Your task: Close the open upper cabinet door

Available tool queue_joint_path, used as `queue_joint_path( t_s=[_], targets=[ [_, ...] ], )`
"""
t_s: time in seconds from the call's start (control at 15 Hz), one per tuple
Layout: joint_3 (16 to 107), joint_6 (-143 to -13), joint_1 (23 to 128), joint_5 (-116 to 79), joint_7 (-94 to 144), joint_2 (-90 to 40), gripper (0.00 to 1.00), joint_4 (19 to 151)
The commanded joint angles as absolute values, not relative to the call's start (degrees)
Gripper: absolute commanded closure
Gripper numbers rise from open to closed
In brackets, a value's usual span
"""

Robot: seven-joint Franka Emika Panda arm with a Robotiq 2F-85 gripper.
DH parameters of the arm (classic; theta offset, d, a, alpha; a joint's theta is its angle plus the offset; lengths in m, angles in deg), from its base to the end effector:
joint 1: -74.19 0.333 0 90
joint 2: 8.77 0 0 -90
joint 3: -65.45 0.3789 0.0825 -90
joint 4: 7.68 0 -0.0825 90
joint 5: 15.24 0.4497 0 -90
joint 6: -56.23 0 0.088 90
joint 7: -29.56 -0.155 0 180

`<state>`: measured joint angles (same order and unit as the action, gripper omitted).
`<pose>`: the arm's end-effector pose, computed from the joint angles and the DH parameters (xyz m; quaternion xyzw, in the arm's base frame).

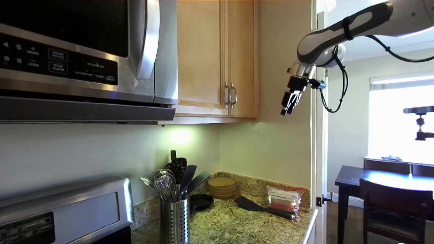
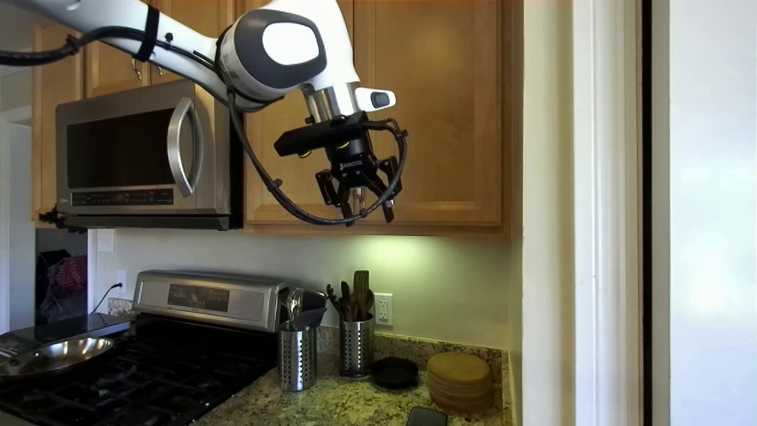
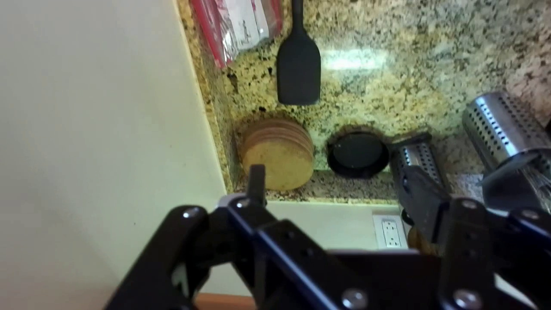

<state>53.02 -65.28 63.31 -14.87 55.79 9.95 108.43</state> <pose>0.5080 -0.2340 0.6321 0.9778 0.0222 0.2021 0.0514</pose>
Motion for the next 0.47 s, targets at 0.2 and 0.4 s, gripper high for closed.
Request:
queue_joint_path(
  t_s=[0.2, 0.4],
  targets=[
    [51.5, -61.1, 63.9, -20.7, 55.4, 13.0, 0.0, 110.7],
    [51.0, -61.1, 63.7, -21.7, 55.4, 13.8, 0.0, 112.0]
  ],
)
